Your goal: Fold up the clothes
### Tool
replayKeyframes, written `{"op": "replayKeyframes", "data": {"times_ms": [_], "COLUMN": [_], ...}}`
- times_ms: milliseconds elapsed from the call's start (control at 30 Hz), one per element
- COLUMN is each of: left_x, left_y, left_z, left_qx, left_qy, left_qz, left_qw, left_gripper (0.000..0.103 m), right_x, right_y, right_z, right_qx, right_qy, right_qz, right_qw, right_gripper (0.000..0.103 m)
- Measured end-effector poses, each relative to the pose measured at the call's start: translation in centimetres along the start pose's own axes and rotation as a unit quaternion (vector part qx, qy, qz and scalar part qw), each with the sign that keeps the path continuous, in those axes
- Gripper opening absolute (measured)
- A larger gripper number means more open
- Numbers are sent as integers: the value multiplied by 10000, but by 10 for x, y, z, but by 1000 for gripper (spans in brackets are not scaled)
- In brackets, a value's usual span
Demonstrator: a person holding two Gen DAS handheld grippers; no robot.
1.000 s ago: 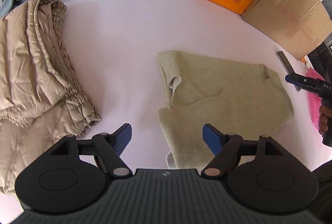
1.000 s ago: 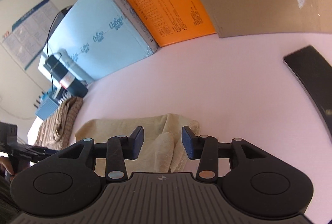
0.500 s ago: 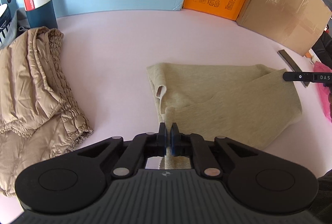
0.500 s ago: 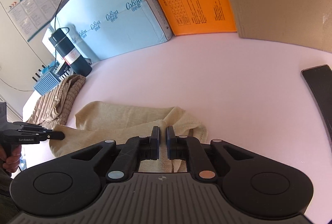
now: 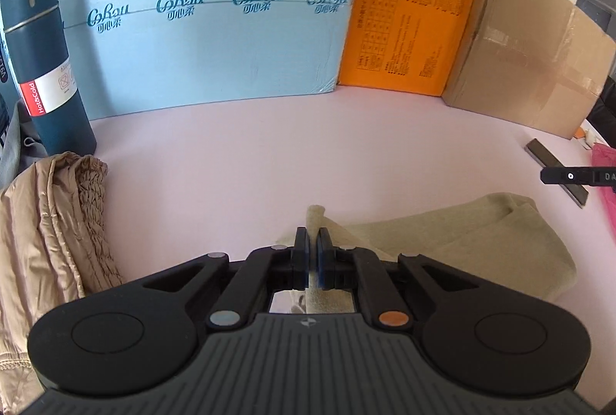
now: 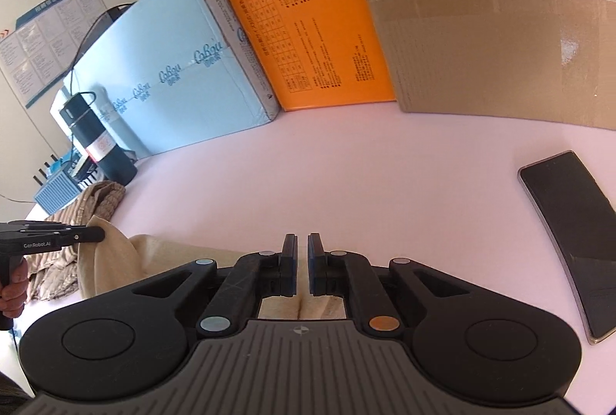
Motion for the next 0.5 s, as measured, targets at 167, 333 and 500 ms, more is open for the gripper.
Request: {"op": "replayKeyframes", "data": {"times_ms": [167, 333, 500], "left_x": [-3, -1, -2], "left_y": [15, 13, 11], "left_z": [-9, -21, -29], "left_qx": [-362, -462, -518], "left_qy": [112, 105, 40], "left_qz": [133, 54, 132], "left_qw": [9992, 9989, 9986], "left_gripper": [6, 14, 24], "right_x": [-11, -24, -14], "right_y": [4, 9, 21], "right_z": [-11, -31, -37], "right_qx": [-351, -753, -830], "right_qy": [-288, -745, -613], "right_qz": [103, 150, -28], "right_qw": [9989, 9943, 9947], "right_gripper": [17, 29, 29]}}
Point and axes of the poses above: each gripper's, at about its wrist camera, not at the fingertips, and y roughly the way its jaws point, x to its right, z to its top, the point moved 9 cm from there along y, roughly the way its jaws point, and after that the axes turned 8 degrees about y, right-handed, at the moved point
